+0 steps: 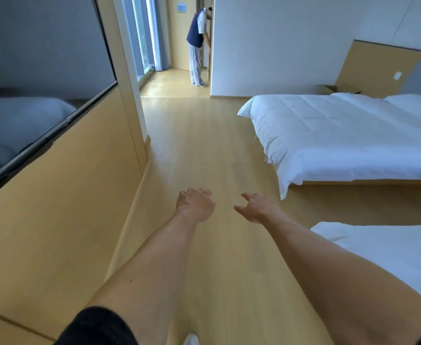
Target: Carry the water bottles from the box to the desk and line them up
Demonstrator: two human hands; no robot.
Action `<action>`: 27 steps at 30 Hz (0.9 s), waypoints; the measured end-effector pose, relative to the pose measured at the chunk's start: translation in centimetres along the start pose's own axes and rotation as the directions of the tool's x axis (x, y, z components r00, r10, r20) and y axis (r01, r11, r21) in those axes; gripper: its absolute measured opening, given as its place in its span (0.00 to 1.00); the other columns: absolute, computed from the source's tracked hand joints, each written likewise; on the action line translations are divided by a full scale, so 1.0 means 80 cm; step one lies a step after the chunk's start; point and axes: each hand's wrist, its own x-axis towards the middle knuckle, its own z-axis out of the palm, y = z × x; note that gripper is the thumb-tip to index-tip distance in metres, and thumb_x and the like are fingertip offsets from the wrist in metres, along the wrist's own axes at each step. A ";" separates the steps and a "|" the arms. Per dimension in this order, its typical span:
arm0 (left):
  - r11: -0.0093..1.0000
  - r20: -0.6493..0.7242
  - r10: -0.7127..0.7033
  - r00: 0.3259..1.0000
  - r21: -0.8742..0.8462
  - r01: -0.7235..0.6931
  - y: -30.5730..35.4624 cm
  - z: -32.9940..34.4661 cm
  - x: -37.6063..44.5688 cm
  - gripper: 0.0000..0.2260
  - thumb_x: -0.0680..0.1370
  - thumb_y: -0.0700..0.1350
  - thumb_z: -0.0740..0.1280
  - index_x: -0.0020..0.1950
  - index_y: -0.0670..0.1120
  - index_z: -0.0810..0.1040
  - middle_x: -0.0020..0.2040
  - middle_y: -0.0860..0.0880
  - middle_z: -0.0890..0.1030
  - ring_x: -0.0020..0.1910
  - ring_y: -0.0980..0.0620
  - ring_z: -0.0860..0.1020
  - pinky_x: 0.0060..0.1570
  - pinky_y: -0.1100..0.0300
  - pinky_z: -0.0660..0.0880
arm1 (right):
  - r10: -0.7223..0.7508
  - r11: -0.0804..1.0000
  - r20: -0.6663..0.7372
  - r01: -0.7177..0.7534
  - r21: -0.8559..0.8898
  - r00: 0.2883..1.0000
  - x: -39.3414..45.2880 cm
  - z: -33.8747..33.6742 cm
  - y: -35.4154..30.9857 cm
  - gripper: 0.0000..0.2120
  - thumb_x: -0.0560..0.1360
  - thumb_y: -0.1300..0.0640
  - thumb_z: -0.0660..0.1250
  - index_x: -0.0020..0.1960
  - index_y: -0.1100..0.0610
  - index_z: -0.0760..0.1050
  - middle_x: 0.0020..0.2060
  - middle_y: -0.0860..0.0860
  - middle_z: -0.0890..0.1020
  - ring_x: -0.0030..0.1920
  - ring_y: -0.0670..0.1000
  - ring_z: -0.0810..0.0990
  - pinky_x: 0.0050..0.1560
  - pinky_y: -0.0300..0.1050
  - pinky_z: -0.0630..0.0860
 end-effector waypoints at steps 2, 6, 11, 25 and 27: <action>0.999 0.011 0.009 1.000 -0.032 -0.009 -0.016 -0.013 0.048 0.21 0.84 0.53 0.52 0.76 0.49 0.66 0.75 0.46 0.69 0.73 0.44 0.68 0.69 0.51 0.64 | 0.017 1.000 0.008 -0.017 0.003 1.000 0.043 -0.015 -0.011 0.31 0.81 0.37 0.55 0.80 0.49 0.56 0.78 0.54 0.62 0.77 0.57 0.61 0.75 0.56 0.61; 0.998 0.041 0.035 0.999 -0.055 -0.033 -0.041 -0.038 0.137 0.22 0.84 0.53 0.52 0.78 0.49 0.65 0.77 0.46 0.67 0.75 0.44 0.66 0.71 0.51 0.63 | 0.063 0.998 0.008 -0.063 0.005 0.998 0.120 -0.042 -0.026 0.31 0.81 0.36 0.54 0.80 0.48 0.56 0.79 0.53 0.61 0.77 0.56 0.61 0.75 0.56 0.61; 0.994 0.085 0.098 0.992 -0.066 -0.093 -0.050 -0.056 0.226 0.22 0.85 0.52 0.51 0.79 0.50 0.63 0.78 0.47 0.65 0.76 0.44 0.65 0.73 0.48 0.62 | 0.117 0.993 0.017 -0.116 -0.013 0.993 0.204 -0.064 -0.024 0.32 0.81 0.34 0.54 0.81 0.45 0.54 0.80 0.50 0.59 0.79 0.55 0.57 0.75 0.56 0.60; 0.988 0.130 0.086 0.988 -0.142 -0.067 -0.053 -0.094 0.498 0.27 0.84 0.60 0.53 0.82 0.55 0.53 0.83 0.52 0.52 0.82 0.47 0.50 0.78 0.42 0.47 | 0.104 0.994 0.063 -0.105 0.008 0.993 0.489 -0.126 0.000 0.34 0.80 0.32 0.53 0.81 0.44 0.50 0.81 0.50 0.53 0.81 0.54 0.50 0.78 0.58 0.52; 0.989 0.129 0.063 0.990 -0.143 -0.044 -0.048 -0.107 0.550 0.28 0.84 0.60 0.53 0.82 0.55 0.53 0.83 0.52 0.51 0.82 0.47 0.49 0.78 0.42 0.46 | 0.083 0.996 0.072 -0.084 0.015 0.994 0.543 -0.144 0.003 0.35 0.80 0.32 0.53 0.82 0.44 0.48 0.82 0.50 0.51 0.81 0.54 0.48 0.79 0.58 0.50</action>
